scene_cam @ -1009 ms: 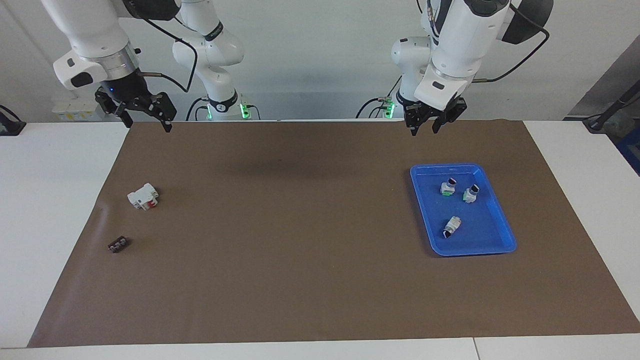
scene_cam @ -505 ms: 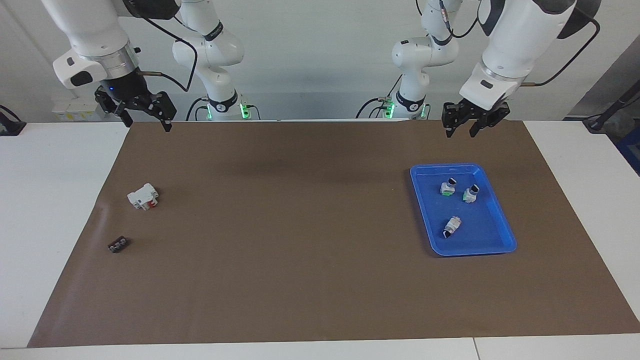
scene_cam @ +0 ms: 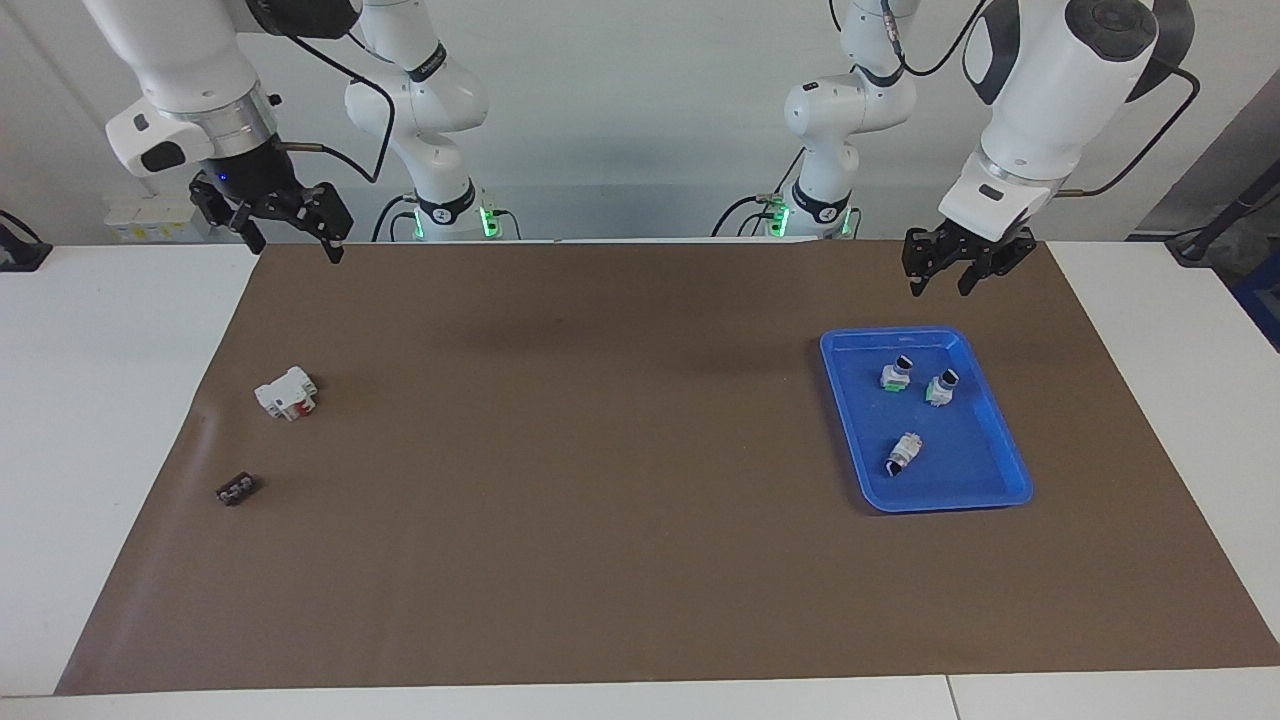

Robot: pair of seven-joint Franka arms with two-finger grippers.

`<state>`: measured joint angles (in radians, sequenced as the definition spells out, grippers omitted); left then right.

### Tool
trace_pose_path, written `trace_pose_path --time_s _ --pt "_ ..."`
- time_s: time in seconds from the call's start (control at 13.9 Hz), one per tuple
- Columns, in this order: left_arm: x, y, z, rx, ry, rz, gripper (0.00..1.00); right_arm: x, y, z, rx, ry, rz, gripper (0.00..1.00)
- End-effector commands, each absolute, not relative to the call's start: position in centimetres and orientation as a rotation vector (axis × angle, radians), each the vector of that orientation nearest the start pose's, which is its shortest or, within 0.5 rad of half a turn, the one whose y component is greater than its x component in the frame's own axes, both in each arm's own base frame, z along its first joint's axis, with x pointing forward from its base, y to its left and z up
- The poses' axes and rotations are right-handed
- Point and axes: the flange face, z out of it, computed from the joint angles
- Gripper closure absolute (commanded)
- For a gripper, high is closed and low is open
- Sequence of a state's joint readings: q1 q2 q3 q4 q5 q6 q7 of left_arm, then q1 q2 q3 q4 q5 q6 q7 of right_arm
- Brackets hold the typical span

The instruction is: Turn and place switch with both arms

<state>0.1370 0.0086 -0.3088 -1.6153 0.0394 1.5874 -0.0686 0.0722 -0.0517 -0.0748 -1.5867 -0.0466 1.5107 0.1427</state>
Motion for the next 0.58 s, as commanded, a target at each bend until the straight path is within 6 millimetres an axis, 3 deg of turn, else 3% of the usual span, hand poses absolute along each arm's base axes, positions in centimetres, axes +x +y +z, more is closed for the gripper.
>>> trace_pose_path --time_s 0.0,0.36,0.5 --pt "54.7 -7.8 60.4 -3.101 0.129 -0.014 0.37 52.6 -0.8 64.0 -3.178 0.200 0.021 0.00" --pt "55.5 -2.8 60.9 -3.128 -0.018 -0.051 0.37 52.6 -0.8 64.0 -3.178 0.200 0.021 0.00" --pt "55.7 -2.6 62.3 -3.134 -0.023 -0.085 0.37 52.6 -0.9 64.0 -3.180 0.200 0.021 0.00"
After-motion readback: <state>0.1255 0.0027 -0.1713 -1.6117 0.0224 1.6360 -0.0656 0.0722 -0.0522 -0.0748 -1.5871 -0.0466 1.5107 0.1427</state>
